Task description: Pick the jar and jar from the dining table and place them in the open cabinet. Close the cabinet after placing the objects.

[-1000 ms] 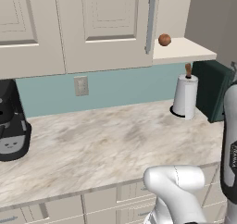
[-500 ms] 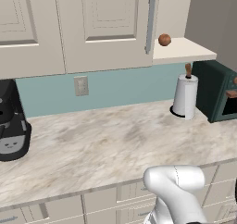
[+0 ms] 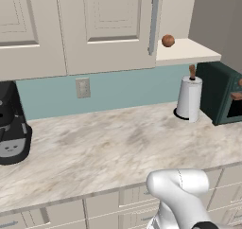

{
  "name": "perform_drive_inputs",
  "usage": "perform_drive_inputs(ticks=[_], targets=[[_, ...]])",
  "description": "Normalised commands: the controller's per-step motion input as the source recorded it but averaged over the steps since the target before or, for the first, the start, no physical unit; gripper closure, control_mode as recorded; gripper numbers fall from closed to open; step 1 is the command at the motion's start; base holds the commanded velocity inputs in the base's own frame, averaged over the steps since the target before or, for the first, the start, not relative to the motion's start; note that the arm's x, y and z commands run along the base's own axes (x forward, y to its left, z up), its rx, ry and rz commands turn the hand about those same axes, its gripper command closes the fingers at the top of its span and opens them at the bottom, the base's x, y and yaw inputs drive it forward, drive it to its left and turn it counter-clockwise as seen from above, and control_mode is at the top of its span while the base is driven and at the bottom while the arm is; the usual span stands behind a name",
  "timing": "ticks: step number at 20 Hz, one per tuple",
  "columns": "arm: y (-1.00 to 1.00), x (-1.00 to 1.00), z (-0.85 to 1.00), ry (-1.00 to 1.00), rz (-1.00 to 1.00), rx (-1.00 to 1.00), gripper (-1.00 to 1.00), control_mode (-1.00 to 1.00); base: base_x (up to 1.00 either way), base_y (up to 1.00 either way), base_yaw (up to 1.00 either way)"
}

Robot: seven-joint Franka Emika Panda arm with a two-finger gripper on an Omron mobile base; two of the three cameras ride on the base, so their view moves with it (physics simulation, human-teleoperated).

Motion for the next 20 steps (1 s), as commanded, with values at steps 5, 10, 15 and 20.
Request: perform_drive_inputs(ticks=[5,10,15,20], targets=[[-0.38,-0.05,0.0,0.0,0.0,0.0,-1.0,-1.0,0.0,0.0,0.0],[-0.36,-0.08,0.0,0.0,0.0,0.0,-1.0,-1.0,0.0,0.0,0.0],[-0.29,-0.12,0.0,0.0,0.0,0.0,-1.0,-1.0,0.0,0.0,0.0],[-0.23,-0.07,-0.03,0.0,0.0,0.0,-1.0,-1.0,0.0,0.0,0.0]])
